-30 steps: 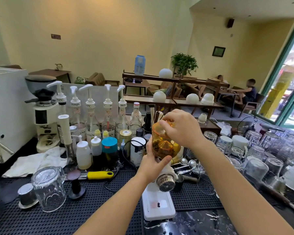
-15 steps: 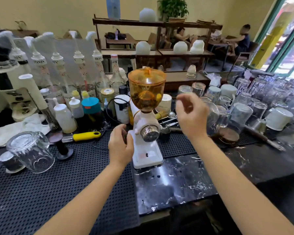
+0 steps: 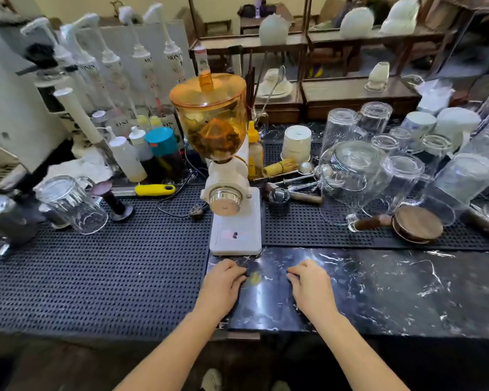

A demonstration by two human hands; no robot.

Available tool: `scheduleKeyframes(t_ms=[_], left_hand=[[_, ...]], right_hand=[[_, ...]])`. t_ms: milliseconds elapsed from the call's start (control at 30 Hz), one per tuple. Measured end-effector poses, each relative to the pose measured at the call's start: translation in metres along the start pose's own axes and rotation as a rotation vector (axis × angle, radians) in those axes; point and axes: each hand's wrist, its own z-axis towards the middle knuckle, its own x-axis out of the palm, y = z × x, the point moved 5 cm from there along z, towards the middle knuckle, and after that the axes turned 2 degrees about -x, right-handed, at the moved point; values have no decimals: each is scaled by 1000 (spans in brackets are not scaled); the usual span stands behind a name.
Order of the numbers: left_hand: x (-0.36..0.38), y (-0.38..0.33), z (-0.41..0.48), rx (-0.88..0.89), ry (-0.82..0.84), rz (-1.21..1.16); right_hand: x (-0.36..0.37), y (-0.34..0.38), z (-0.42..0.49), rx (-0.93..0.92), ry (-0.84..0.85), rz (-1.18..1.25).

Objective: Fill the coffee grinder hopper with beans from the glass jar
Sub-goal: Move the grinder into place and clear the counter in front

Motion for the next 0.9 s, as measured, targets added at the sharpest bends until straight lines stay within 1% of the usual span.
scheduleKeyframes(t_ms=[100,167,200,233,267,333,400,433,467,500,533,567,600,633,667,733,767,833,900], left_hand=[[2,-6,0,38,-20,19],[4,-6,2,67,-13,53],[4,-5,2,65,-8,57],[4,-4,3,58,-11,56],[4,-2,3,52,-23,53],[3,2,1,30,-63,14],[-1,9,-2,-50,-108,-92],[-6,14,-4,-119,-148,-160],[-11,21,-6,-211,-188,-238],[-15,29,-7,-318,-212,-330],[-18,37,-7,-423,-221,-456],[-19,43,-5,-502,-216,-587],[-21,47,0,-537,-205,-654],[-24,49,7,-517,-193,-621],[-28,49,16,-465,-179,-524],[-33,46,36,-345,-142,-307],[-34,43,47,-301,-111,-233],[-32,40,67,-285,-38,-78],[-27,33,83,-233,37,242]], right_hand=[[-1,1,-1,9,-22,10],[-5,1,-4,65,-92,144],[-8,1,-4,127,-130,265],[-10,0,-3,220,-150,437],[-7,-1,-2,331,-143,665],[7,6,0,548,-54,1088],[19,18,1,721,52,1338],[22,24,2,762,87,1360],[23,29,4,754,100,1309],[21,33,7,688,92,1169],[19,38,11,543,82,940],[17,46,14,359,76,670],[20,56,15,177,92,412],[27,65,15,50,116,209],[33,70,16,-12,129,80],[44,74,19,-55,132,-64],[49,74,20,-60,137,-100],[53,72,22,-58,125,-92],[52,72,20,-50,81,-41]])
